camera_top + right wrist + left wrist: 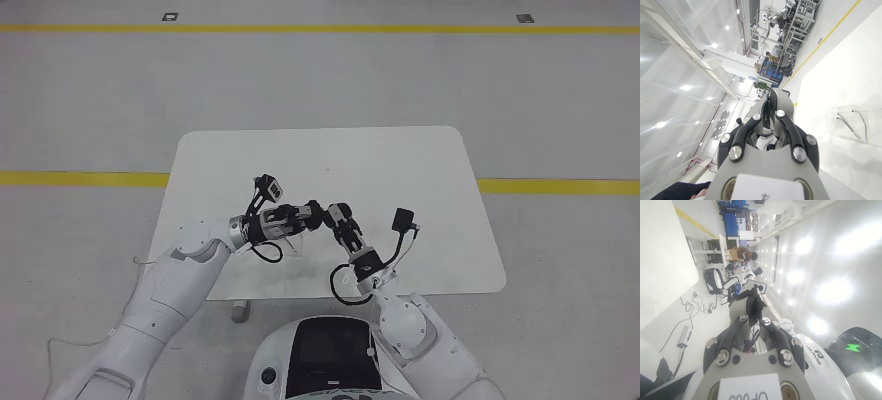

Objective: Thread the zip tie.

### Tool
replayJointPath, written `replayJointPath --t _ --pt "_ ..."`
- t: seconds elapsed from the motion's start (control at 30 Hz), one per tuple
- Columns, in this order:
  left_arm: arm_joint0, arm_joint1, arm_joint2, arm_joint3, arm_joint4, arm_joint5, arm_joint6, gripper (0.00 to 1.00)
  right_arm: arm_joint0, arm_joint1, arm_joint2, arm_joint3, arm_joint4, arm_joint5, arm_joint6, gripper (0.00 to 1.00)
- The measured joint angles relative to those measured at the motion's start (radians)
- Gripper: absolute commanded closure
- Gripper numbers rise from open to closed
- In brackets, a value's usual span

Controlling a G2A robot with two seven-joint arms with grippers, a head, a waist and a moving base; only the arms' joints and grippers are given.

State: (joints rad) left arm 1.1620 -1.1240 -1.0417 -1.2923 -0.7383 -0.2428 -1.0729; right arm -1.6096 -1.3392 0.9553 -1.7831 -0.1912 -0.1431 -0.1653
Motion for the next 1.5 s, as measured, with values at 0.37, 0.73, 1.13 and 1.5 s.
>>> replayJointPath --t 0.37,0.73,1.13,1.5 --pt "0.005 0.009 -0.02 -0.005 0.002 0.006 -0.022 1.0 -0.008 -0.001 0.047 -0.014 0.091 -0.003 0.051 0.0" --pt "0.02 0.022 -0.055 -0.019 -0.001 0.009 -0.059 1.0 -0.005 0.002 0.073 -0.015 0.143 0.001 0.101 0.0" --pt "0.002 0.051 -0.131 0.011 -0.007 0.055 -0.214 1.0 0.13 0.02 0.149 0.051 0.37 0.12 0.553 0.0" --pt "0.002 0.064 -0.169 0.043 -0.051 0.076 -0.317 1.0 0.198 0.02 0.143 0.106 0.463 0.16 0.725 0.0"
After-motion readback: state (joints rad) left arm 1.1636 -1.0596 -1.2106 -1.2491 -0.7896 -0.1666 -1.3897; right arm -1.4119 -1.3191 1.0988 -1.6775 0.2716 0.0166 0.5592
